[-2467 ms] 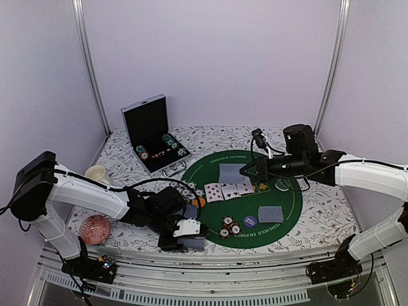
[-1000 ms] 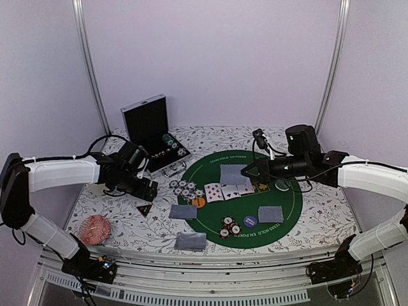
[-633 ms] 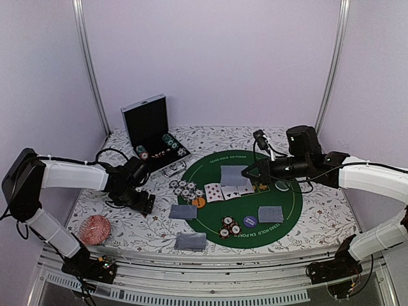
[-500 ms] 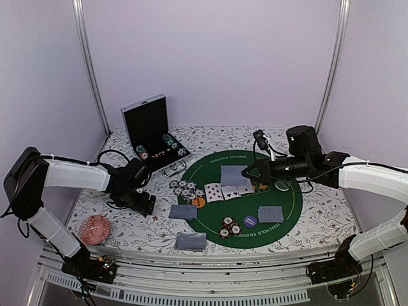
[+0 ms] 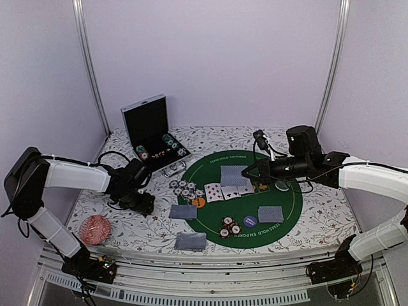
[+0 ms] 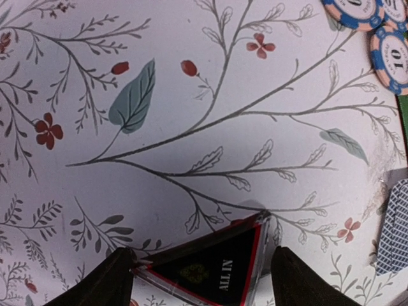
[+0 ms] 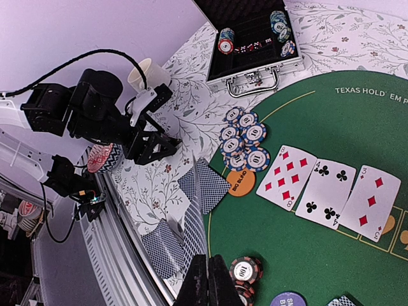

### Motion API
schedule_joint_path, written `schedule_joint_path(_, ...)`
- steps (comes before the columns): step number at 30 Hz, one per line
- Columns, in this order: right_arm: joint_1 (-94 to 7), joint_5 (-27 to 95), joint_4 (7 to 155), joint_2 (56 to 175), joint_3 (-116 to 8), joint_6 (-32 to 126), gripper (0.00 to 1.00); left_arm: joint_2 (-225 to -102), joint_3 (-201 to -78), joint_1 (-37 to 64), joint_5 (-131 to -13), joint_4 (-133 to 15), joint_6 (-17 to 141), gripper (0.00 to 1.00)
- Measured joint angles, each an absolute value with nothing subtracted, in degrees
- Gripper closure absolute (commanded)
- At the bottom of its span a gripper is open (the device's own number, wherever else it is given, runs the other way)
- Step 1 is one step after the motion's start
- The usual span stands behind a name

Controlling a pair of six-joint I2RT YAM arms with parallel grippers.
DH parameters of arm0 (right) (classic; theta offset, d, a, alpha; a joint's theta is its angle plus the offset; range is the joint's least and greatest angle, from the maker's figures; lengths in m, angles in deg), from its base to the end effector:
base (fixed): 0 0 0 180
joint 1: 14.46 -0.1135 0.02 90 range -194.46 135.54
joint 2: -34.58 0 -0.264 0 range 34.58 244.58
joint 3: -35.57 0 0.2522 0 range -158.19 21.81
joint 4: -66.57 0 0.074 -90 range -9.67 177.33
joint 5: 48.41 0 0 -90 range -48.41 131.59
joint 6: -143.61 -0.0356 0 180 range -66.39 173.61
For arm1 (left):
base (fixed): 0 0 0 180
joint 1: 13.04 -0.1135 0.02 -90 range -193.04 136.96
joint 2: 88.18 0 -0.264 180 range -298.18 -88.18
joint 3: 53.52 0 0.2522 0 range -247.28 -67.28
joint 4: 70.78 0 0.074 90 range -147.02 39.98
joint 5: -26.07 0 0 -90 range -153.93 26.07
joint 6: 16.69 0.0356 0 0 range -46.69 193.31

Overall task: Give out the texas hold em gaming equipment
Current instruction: Pick up the all-in button from the center of the board.

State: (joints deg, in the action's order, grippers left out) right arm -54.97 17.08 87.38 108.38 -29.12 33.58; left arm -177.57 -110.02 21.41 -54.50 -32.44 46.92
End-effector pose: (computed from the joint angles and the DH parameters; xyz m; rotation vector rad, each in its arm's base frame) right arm 0.2090 0.1980 0.2740 -0.6669 2.1281 1.0601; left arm 0.2211 -0.1446 0.1372 0.1574 2.7725 -0.0349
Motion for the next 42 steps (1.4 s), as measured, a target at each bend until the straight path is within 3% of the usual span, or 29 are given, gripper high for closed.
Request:
schedule_joint_path(26, -54.95, 16.99, 88.26, 108.40, -29.12, 34.19, 0.98, -176.54, -108.45, 21.46, -54.78, -33.95, 46.68, 0.27)
schedule_joint_path(38, -54.95, 16.97, 88.80, 108.40, -29.15, 34.23, 0.98, -175.69, -107.51, 21.46, -54.19, -34.69, 46.66, 0.46)
schedule_joint_path(42, -54.95, 16.94, 89.02, 108.40, -29.15, 34.23, 0.98, -175.51, -107.51, 21.46, -54.30, -34.54, 46.68, 0.56)
